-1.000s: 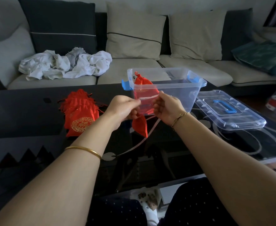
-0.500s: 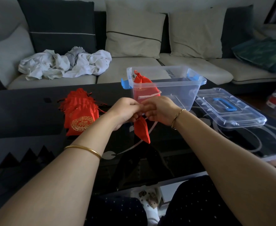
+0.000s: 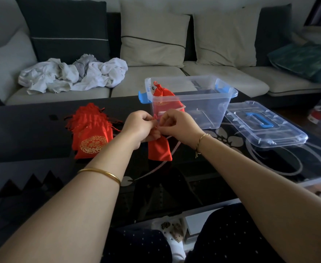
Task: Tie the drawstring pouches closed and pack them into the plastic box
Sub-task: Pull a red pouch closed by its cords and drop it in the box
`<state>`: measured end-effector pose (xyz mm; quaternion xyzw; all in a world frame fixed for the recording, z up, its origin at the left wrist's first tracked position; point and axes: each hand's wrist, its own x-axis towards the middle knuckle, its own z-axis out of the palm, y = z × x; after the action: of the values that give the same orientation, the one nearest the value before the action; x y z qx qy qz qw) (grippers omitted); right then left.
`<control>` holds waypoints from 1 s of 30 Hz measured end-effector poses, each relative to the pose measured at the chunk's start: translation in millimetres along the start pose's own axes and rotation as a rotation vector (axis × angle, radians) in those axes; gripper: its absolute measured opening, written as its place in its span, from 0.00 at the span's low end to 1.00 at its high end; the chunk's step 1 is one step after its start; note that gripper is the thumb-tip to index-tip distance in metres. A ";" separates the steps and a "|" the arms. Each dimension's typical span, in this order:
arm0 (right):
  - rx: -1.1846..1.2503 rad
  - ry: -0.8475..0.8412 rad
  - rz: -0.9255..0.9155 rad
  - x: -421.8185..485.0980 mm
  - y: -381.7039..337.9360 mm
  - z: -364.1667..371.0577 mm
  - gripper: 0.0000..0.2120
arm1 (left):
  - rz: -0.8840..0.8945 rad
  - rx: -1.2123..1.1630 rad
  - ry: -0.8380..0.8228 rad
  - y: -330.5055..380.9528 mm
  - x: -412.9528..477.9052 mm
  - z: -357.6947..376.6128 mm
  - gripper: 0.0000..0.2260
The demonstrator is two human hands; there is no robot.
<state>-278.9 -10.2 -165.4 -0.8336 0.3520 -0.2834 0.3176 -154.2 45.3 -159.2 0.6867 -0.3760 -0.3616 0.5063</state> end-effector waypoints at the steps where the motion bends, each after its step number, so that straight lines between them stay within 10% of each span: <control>1: -0.010 0.024 -0.033 -0.4 0.0 0.9 0.07 | -0.009 -0.009 0.005 0.5 -0.3 0.2 0.06; 14: -0.410 0.002 -0.333 2.8 -6.9 1.9 0.06 | -0.041 -0.028 0.057 6.2 -3.7 -3.3 0.08; 30: 0.261 -0.006 0.217 6.5 4.1 3.1 0.10 | 0.466 0.665 0.125 8.3 -8.3 -5.1 0.04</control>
<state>-274.6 -16.4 -168.8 -0.7430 0.3993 -0.2885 0.4530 -154.7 53.0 -149.1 0.7301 -0.5864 -0.0537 0.3468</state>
